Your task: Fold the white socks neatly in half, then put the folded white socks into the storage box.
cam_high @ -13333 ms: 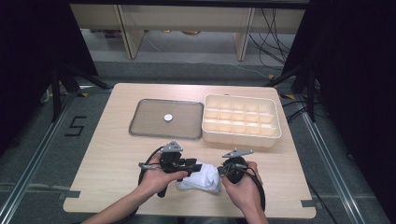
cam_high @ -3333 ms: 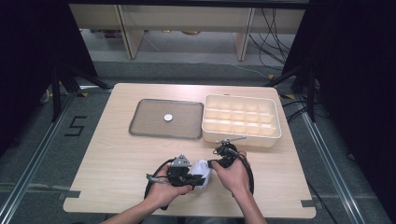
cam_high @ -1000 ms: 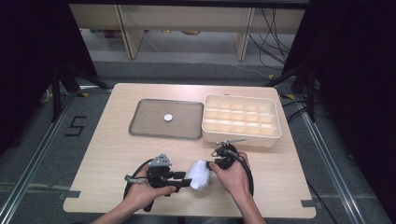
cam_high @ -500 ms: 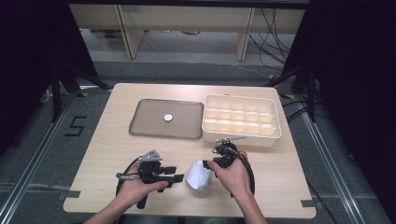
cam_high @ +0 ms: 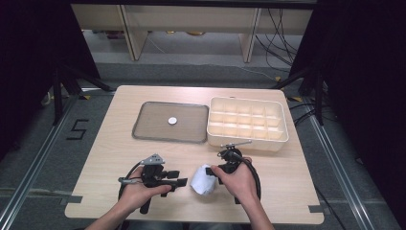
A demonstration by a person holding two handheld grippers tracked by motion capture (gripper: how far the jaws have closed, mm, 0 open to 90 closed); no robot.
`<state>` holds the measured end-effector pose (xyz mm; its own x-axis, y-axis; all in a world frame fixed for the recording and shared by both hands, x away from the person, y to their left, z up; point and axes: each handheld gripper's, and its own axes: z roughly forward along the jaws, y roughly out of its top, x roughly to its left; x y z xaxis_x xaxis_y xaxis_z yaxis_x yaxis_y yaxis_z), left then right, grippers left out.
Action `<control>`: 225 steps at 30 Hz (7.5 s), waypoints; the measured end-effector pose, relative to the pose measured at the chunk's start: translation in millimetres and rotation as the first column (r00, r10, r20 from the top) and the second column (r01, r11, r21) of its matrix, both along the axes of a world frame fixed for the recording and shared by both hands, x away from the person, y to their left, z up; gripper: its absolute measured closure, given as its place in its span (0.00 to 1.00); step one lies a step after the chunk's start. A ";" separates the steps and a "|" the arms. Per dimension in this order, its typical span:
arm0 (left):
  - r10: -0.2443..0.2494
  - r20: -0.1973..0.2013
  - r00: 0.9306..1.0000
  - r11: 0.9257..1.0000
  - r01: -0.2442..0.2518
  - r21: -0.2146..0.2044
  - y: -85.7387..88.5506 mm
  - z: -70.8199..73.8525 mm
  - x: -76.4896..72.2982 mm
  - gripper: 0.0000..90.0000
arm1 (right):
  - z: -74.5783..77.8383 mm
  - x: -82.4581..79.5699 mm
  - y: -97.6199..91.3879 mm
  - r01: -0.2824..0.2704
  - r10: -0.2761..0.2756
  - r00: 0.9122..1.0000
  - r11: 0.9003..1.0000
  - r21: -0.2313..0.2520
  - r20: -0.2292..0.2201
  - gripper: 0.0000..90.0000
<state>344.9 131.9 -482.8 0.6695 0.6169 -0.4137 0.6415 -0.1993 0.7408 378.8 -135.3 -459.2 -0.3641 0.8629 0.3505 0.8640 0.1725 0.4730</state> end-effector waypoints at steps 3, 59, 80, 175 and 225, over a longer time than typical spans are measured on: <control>0.003 0.006 1.000 1.000 -0.003 -0.003 2.7 -0.2 2.8 0.51 | -1.8 1.6 -1.7 -0.011 0.011 1.000 1.000 0.013 -0.004 0.45; 0.053 0.139 0.989 0.997 -0.061 0.053 15.3 0.2 2.8 0.47 | 0.8 1.3 -3.2 0.018 -0.018 0.998 1.000 -0.009 -0.053 0.45; 0.061 0.138 0.989 0.995 -0.071 0.070 15.8 -11.3 -3.0 0.46 | -4.5 7.6 3.1 0.041 -0.041 0.984 0.999 -0.007 -0.176 0.44; 0.109 0.173 0.979 0.989 -0.124 0.077 21.7 -24.1 -3.0 0.46 | -10.5 10.8 7.9 -0.131 0.134 0.989 0.989 0.062 -0.060 0.74; 0.117 0.188 0.975 0.986 -0.137 0.096 23.4 -26.8 -4.3 0.46 | 36.4 31.9 -15.3 -0.038 0.026 0.983 0.997 0.061 0.183 0.73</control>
<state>340.5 155.2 -509.7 0.6406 0.7360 -0.2191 0.5236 -0.2099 0.8257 410.7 -150.6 -422.8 -0.4536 0.8279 0.3299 0.7573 0.1630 0.6323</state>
